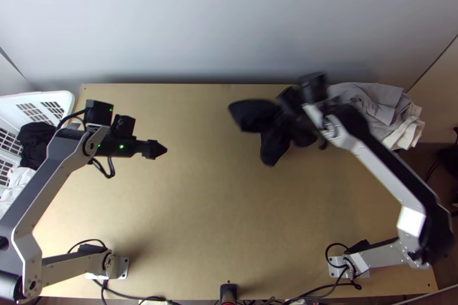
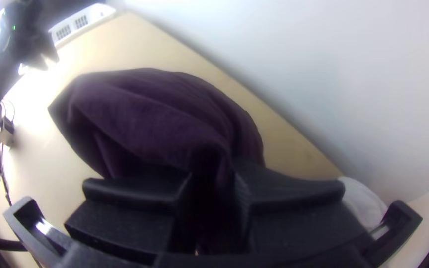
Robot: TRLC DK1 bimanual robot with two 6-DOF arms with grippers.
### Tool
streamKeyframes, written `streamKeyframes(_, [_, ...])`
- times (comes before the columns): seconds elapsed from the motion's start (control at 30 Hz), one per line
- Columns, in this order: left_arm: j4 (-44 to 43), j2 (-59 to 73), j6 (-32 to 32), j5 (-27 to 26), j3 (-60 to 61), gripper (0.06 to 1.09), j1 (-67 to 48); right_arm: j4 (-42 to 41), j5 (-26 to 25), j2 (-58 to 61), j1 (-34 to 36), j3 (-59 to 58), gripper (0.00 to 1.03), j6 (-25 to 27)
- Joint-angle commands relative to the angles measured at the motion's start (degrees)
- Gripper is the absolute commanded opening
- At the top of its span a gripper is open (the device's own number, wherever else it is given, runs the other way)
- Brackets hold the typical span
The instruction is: Fold the t-shirt
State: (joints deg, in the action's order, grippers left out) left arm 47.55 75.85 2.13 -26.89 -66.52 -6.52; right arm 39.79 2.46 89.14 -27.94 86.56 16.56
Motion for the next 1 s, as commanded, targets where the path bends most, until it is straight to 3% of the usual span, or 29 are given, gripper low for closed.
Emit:
streamKeyframes(0.0, [0.0, -3.96, 0.24, 0.09, 4.73, 1.04, 3.1, 3.72, 5.54, -6.09, 9.14, 6.07, 0.03, -5.13])
streamKeyframes(0.27, [0.0, -8.0, -0.02, 1.67, 10.97, 1.04, 4.41, 4.42, 17.23, -11.45, 27.86, 11.17, 0.03, -14.54])
streamKeyframes(0.47, [0.09, -10.82, -0.81, 2.9, 14.93, 1.04, 5.91, 4.42, 25.49, -12.33, 46.75, 18.46, 0.03, -15.5])
streamKeyframes(0.6, [0.35, -12.22, -1.43, 3.25, 16.95, 1.04, 6.26, 3.98, 29.97, -10.39, 58.97, 23.21, 0.03, -14.01])
streamKeyframes(0.73, [0.44, -12.57, -1.78, 3.34, 18.09, 1.04, 6.26, 3.72, 32.26, -9.43, 66.44, 22.77, 0.03, -8.91])
streamKeyframes(0.9, [0.26, -12.22, -1.78, 3.34, 18.53, 1.04, 6.17, 2.57, 33.22, -8.37, 69.78, 17.32, 0.03, -4.6])
streamKeyframes(0.97, [0.17, -12.31, -1.78, 3.34, 18.8, 1.04, 6.17, -1.65, 33.14, -8.02, 69.87, 13.02, 0.03, -4.52])
